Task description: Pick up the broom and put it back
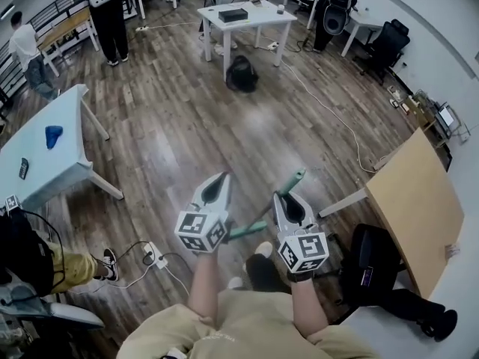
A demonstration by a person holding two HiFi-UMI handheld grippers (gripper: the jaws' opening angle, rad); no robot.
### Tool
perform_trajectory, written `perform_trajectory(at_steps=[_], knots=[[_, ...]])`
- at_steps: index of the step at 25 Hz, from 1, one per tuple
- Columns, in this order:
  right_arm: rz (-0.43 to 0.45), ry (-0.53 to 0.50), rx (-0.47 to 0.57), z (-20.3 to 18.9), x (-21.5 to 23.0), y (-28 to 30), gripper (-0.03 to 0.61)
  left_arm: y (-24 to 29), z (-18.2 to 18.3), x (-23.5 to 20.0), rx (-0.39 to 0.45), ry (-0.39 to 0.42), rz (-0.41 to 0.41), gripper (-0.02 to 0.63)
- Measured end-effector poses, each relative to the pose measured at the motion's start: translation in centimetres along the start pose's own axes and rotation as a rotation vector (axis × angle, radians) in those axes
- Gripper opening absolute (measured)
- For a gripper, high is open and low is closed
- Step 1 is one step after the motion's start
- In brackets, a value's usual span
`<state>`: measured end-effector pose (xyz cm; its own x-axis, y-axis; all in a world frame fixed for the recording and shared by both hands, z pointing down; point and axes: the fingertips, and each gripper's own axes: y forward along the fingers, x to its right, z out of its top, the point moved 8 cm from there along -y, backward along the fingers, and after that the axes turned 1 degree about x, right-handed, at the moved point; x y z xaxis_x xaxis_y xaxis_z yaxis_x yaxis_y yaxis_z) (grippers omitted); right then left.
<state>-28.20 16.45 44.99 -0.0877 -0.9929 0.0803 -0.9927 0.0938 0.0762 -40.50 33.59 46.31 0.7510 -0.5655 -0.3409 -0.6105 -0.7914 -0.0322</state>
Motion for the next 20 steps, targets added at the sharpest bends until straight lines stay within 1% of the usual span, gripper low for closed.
perform_trajectory(at_steps=[3,5,8,11,13,16,18,20], knots=[[0.034,0.005,-0.011,1.0,1.7,4.0,0.074,3.7,1.9,-0.9,-0.011,0.038,0.012,0.003],[0.067,0.022,0.003,1.8,3.2,7.3,0.074,6.6,3.6,-1.6,-0.005,0.106,0.017,0.003],[0.114,0.040,0.055,3.3,5.8,12.7,0.074,12.0,5.2,-3.1,0.007,0.212,0.029,0.003],[0.127,0.005,0.117,6.9,10.0,17.9,0.074,19.2,7.5,-3.2,0.037,0.277,0.000,0.003],[0.125,-0.013,0.140,8.7,12.1,19.7,0.074,22.2,8.7,-2.5,0.049,0.311,-0.009,0.003],[0.076,-0.029,0.147,9.8,14.9,22.4,0.075,25.7,9.2,-2.9,0.022,0.324,-0.029,0.003],[0.043,-0.040,0.140,9.8,16.9,24.2,0.077,28.4,8.7,-3.8,-0.005,0.304,-0.048,0.003],[0.014,-0.028,0.143,9.8,19.2,26.3,0.077,31.8,8.2,-5.0,-0.023,0.282,-0.072,0.003]])
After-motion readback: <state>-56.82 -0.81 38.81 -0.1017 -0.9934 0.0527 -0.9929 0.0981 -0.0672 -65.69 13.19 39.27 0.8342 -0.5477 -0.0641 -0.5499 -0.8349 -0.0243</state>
